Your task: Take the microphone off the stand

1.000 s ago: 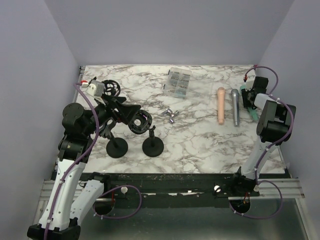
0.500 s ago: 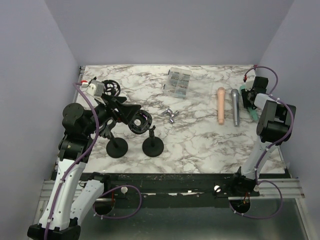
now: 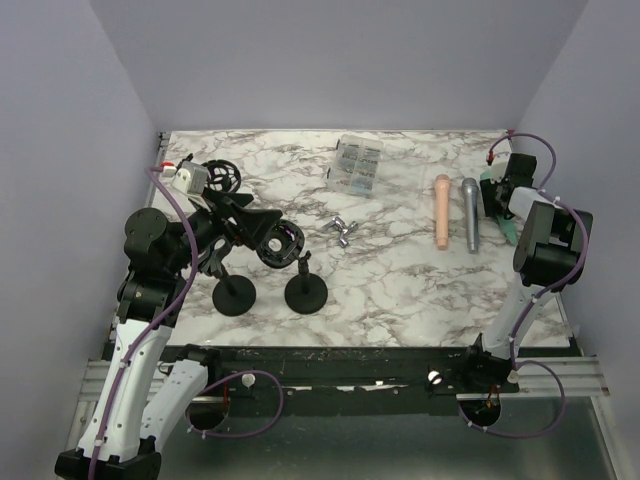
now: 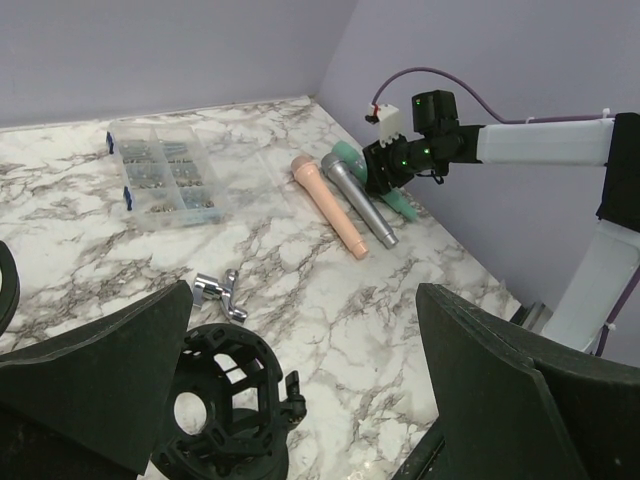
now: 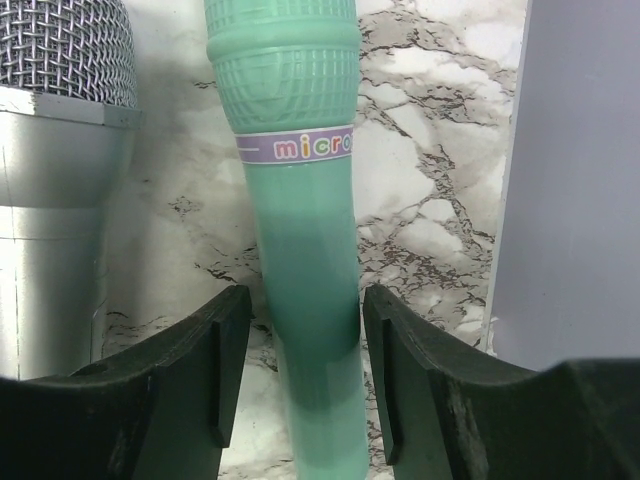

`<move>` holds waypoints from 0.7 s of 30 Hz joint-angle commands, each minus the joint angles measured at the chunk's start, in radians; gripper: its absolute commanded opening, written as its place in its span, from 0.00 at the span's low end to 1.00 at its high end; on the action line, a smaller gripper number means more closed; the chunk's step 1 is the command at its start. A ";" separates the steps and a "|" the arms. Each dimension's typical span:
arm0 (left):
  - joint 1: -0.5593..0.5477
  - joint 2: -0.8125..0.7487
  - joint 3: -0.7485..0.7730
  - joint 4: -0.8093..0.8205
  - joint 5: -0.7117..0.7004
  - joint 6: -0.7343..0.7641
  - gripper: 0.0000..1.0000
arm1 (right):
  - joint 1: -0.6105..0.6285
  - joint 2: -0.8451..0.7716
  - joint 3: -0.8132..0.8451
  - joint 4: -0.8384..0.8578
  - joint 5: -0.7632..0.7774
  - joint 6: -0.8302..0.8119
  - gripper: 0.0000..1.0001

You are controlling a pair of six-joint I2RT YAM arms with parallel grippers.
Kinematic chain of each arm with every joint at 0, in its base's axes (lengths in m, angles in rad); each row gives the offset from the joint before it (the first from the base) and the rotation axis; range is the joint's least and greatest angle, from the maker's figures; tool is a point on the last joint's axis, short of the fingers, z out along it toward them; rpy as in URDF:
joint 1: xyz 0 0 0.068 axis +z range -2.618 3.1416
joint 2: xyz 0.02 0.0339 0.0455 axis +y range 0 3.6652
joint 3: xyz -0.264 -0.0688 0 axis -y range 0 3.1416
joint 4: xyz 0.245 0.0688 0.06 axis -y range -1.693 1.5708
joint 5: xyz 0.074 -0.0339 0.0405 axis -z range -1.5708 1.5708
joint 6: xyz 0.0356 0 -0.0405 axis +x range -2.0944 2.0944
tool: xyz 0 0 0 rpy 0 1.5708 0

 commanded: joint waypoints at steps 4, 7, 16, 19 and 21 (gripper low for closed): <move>0.004 -0.014 -0.012 0.028 0.021 -0.009 0.99 | -0.003 -0.016 -0.010 -0.097 -0.002 0.025 0.57; 0.003 -0.014 -0.012 0.028 0.021 -0.010 0.99 | -0.003 -0.014 0.026 -0.110 0.023 0.048 0.57; 0.000 -0.017 -0.015 0.031 0.027 -0.009 0.99 | -0.002 -0.096 0.062 -0.106 0.104 0.109 0.58; 0.000 -0.014 -0.015 0.032 0.027 -0.010 0.98 | 0.000 -0.146 0.056 -0.090 0.109 0.163 0.58; 0.000 -0.013 -0.017 0.036 0.029 -0.011 0.99 | 0.000 -0.185 0.041 -0.078 0.089 0.223 0.58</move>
